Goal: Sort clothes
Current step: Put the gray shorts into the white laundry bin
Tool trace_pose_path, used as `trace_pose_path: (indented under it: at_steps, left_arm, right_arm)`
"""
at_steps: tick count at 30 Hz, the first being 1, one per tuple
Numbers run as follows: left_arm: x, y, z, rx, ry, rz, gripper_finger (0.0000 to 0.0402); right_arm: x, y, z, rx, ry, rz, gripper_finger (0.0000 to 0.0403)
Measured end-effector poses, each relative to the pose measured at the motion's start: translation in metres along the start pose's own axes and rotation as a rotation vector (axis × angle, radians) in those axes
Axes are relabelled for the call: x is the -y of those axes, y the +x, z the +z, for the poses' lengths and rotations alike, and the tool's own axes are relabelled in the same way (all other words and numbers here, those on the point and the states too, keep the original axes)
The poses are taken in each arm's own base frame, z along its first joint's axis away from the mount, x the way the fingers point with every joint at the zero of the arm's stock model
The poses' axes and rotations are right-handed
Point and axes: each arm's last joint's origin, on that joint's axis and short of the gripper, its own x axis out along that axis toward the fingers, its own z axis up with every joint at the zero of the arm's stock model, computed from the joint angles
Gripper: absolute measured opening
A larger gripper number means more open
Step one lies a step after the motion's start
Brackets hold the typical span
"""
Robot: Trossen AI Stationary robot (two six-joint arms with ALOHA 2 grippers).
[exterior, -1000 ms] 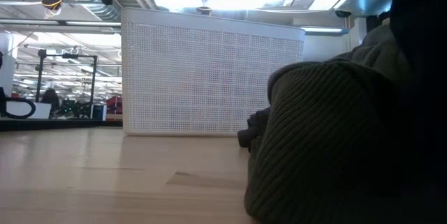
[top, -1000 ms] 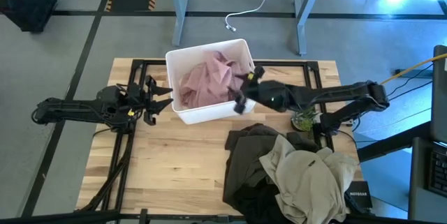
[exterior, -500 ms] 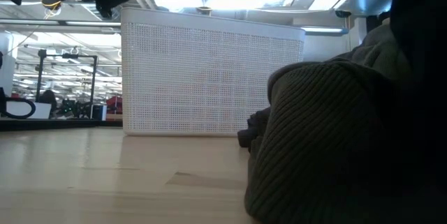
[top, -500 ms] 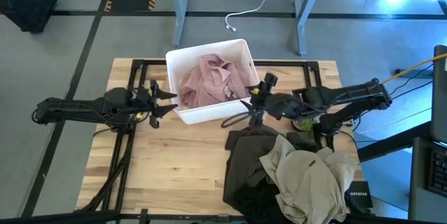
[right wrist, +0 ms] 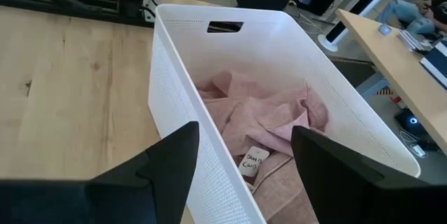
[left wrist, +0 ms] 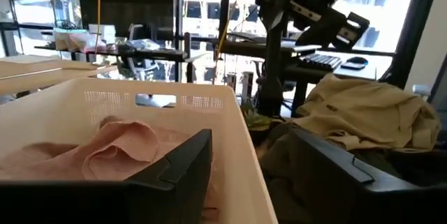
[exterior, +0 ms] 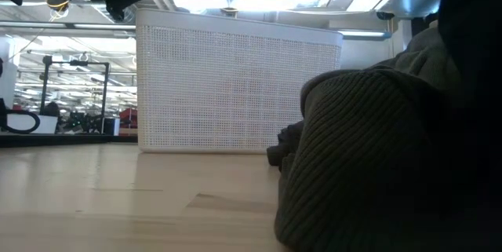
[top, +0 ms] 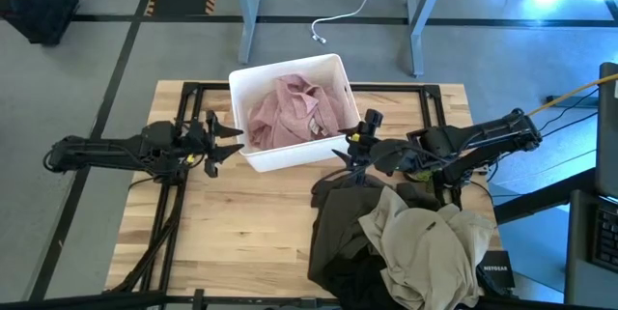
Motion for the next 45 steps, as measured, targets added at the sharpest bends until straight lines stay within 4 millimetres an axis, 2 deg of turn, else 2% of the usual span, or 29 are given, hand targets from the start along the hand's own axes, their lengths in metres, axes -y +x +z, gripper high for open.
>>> trace_pose_path:
  at_steps: [6, 15, 18, 24, 29, 35, 45]
  left_arm:
    - [0.003, -0.013, -0.003, 0.077, 0.087, -0.163, 0.0184]
    - [-0.003, -0.039, -0.025, 0.206, 0.009, -0.137, 0.0184]
    - [-0.004, -0.040, -0.039, 0.181, -0.009, -0.114, 0.0184]
    - [-0.006, -0.038, -0.053, 0.175, -0.031, -0.063, 0.0184]
    - [-0.006, -0.038, -0.056, 0.150, -0.054, -0.064, 0.0184]
    - [-0.006, -0.037, -0.063, 0.067, -0.084, -0.060, 0.0184]
    - [-0.008, -0.035, -0.070, 0.122, -0.079, -0.007, 0.0184]
  right_arm:
    - [0.001, -0.002, -0.002, -0.017, 0.002, 0.005, 0.0246]
    - [0.005, -0.008, -0.008, -0.058, 0.045, 0.039, 0.0246]
    - [0.003, -0.008, -0.011, -0.088, 0.050, 0.098, 0.0246]
    - [-0.002, -0.005, -0.018, -0.126, 0.054, 0.152, 0.0246]
    - [-0.014, -0.007, -0.024, -0.135, 0.026, 0.188, 0.0246]
    - [-0.032, -0.021, -0.027, -0.111, 0.010, 0.200, 0.0246]
    - [-0.045, -0.035, -0.028, -0.067, -0.038, 0.161, 0.0246]
